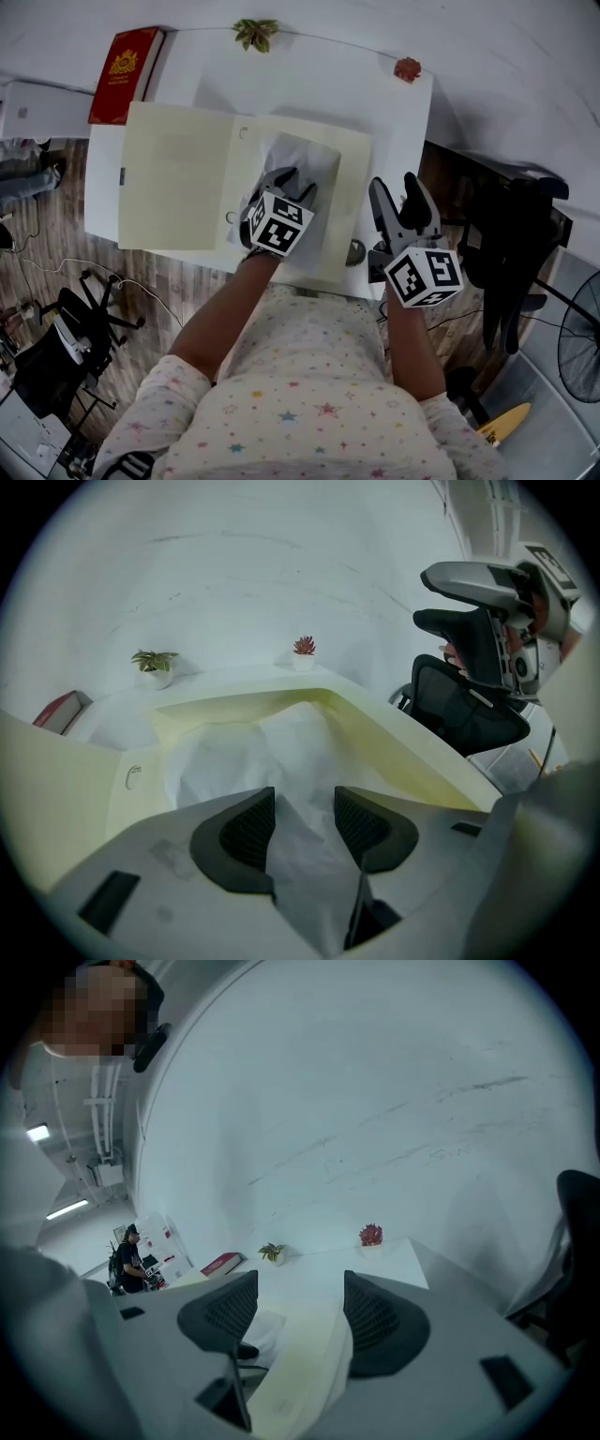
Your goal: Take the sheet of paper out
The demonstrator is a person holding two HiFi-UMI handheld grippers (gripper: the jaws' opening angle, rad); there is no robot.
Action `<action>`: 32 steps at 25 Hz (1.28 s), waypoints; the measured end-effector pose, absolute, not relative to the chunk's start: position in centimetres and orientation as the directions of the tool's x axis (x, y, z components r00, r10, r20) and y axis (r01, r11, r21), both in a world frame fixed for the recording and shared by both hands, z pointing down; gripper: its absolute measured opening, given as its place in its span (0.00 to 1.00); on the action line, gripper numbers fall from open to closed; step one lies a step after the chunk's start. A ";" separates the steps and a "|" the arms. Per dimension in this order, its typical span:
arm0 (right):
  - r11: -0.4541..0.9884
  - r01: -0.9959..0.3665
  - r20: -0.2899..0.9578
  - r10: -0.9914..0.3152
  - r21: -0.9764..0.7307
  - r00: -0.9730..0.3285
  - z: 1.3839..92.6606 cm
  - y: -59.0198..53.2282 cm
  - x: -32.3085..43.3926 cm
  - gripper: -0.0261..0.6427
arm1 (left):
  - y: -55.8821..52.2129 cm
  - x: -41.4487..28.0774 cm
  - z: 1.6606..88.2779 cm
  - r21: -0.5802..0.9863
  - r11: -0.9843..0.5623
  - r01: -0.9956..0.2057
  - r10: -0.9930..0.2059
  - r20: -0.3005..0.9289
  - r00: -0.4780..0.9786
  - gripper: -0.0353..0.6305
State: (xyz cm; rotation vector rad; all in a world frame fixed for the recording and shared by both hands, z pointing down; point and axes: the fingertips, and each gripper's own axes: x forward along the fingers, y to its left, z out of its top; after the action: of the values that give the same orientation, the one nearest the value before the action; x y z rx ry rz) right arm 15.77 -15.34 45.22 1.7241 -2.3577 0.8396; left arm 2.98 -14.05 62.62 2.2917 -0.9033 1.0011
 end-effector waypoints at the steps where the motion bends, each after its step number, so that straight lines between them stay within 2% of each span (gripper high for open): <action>1: 0.208 -0.906 0.390 -0.850 -0.370 -0.354 45.1 -15.4 15.7 0.44 | -14.1 2.9 62.6 0.154 -0.669 -0.727 -0.380 0.770 0.512 0.34; 8: 0.216 -0.903 0.384 -0.850 -0.373 -0.362 44.9 -15.2 15.4 0.44 | -14.7 2.1 62.6 0.156 -0.640 -0.752 -0.413 0.755 0.509 0.23; 21: 0.212 -0.904 0.381 -0.853 -0.371 -0.356 44.7 -14.7 15.8 0.44 | -14.9 1.8 62.6 0.181 -0.626 -0.759 -0.424 0.738 0.525 0.19; 32: 0.212 -0.905 0.381 -0.853 -0.368 -0.356 44.6 -14.7 16.0 0.44 | -15.2 1.5 62.6 0.153 -0.630 -0.762 -0.446 0.731 0.516 0.10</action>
State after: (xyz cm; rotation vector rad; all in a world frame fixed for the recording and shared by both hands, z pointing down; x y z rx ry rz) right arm 15.96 -14.71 44.62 1.7250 -2.3700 0.8285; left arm 1.47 -15.25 62.59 2.3000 -0.9884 0.9182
